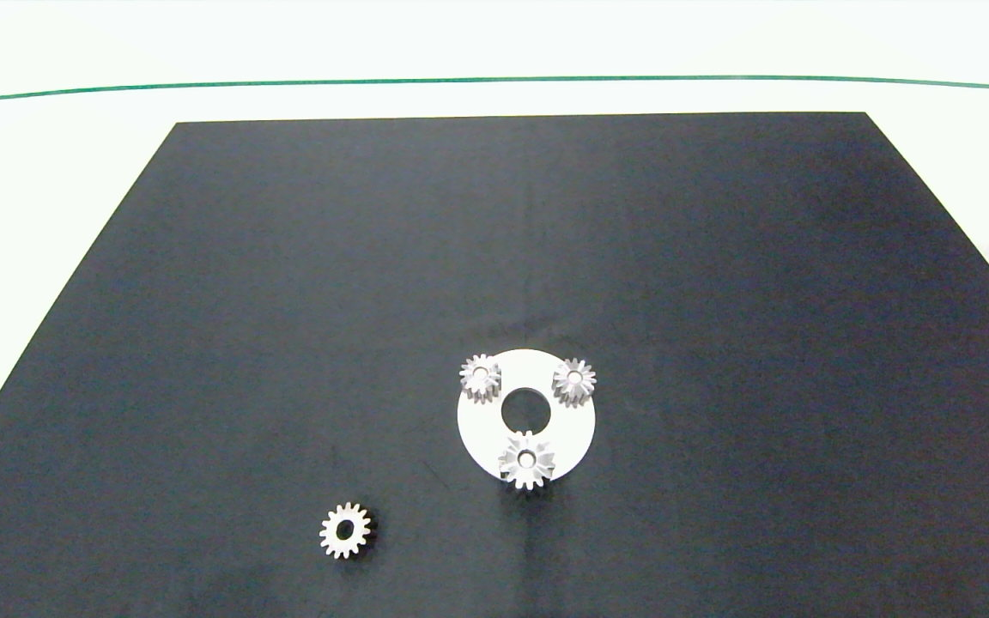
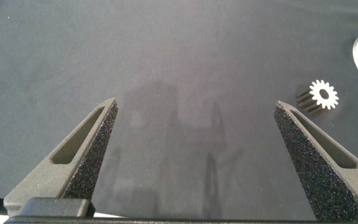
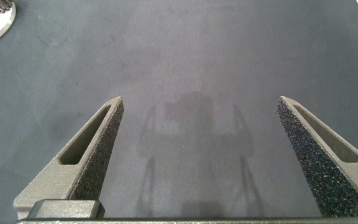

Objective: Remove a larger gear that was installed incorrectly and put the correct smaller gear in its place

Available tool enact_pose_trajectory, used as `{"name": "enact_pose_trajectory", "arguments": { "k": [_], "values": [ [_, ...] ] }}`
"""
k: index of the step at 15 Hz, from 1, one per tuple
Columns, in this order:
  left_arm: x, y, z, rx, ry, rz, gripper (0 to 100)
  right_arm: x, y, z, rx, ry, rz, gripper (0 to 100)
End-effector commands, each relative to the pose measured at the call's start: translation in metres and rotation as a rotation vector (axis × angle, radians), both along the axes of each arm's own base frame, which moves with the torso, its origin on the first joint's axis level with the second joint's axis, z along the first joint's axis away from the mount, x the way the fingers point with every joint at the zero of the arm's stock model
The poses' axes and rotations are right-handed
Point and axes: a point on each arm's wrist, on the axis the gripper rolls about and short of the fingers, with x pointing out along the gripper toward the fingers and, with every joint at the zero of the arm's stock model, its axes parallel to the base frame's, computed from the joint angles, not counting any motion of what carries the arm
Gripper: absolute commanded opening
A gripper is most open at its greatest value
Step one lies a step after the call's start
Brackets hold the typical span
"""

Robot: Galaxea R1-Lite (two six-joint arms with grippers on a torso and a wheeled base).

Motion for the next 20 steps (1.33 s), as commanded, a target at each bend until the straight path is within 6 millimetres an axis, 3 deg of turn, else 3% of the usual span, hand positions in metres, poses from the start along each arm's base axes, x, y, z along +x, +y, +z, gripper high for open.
{"name": "enact_pose_trajectory", "arguments": {
  "k": [1, 5, 8, 9, 10, 12, 16, 20],
  "values": [
    [0.000, 0.000, 0.000, -0.002, 0.002, 0.001, 100, 0.000, 0.000, 0.000, -0.002, 0.001, 0.001, 100],
    [0.000, 0.001, 0.002, 0.002, -0.006, 0.035, 100, 0.000, 0.000, 0.001, -0.029, 0.005, -0.018, 100],
    [-0.018, 0.001, 0.035, 0.013, 0.001, 0.034, 100, -0.006, -0.001, 0.025, -0.084, -0.017, -0.034, 100],
    [-0.031, 0.001, 0.054, 0.057, 0.058, 0.026, 100, -0.009, 0.000, 0.048, -0.088, 0.016, -0.036, 100],
    [-0.035, 0.001, 0.068, 0.085, 0.108, 0.024, 100, -0.010, 0.000, 0.064, -0.088, 0.039, -0.038, 100],
    [-0.032, 0.000, 0.116, 0.092, 0.128, 0.036, 100, -0.005, 0.000, 0.105, -0.088, 0.091, -0.048, 100],
    [-0.013, -0.002, 0.189, 0.086, 0.292, 0.103, 100, 0.023, -0.001, 0.160, -0.133, 0.179, -0.053, 100],
    [0.027, 0.001, 0.243, 0.083, 0.437, 0.095, 100, 0.062, -0.002, 0.208, -0.187, 0.320, -0.051, 100]
  ]
}}
